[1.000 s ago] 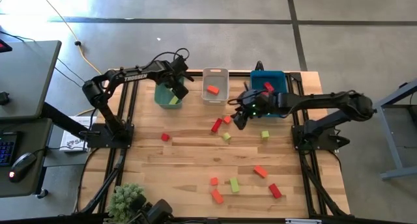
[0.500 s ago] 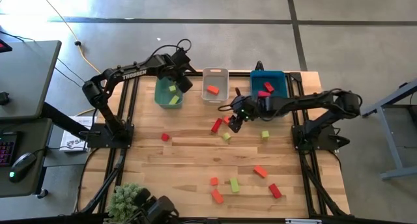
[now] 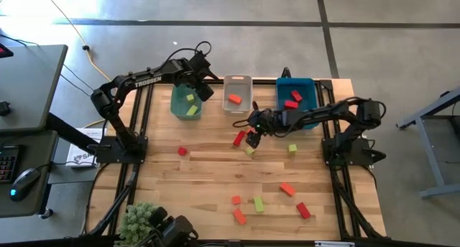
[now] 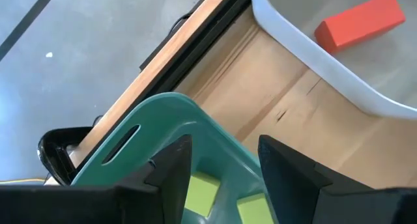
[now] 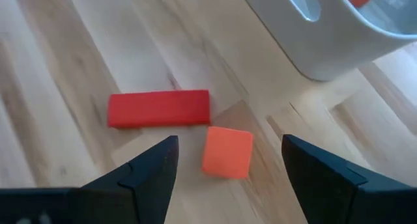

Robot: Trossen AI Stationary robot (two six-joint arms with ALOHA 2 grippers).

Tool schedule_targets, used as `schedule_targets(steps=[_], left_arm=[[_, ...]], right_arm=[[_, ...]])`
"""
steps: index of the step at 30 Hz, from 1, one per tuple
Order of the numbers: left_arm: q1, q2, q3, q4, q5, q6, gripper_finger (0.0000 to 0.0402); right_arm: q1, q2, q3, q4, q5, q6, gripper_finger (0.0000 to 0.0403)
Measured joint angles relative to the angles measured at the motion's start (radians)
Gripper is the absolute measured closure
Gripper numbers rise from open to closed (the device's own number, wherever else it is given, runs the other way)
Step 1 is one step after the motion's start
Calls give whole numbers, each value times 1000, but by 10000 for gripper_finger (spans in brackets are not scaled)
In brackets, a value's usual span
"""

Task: Sort & place blocks by color
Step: Put the orange block into the gray bin

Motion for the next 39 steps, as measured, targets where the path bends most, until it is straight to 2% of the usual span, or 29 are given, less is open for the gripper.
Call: schedule_targets(steps=[20,24,30,39], left_arm=[[0,0,0,0,2,0,234],[0,0,0,0,7,0,234],[0,0,0,0,17,0,234],[0,0,0,0,18,0,234]], right_arm=[[-10,128,0,43,7,8,148],[-10,131,0,41,33,37,185],[-28,130,0,46,4,101,295],[-43,106,0,31,-121,117,297]])
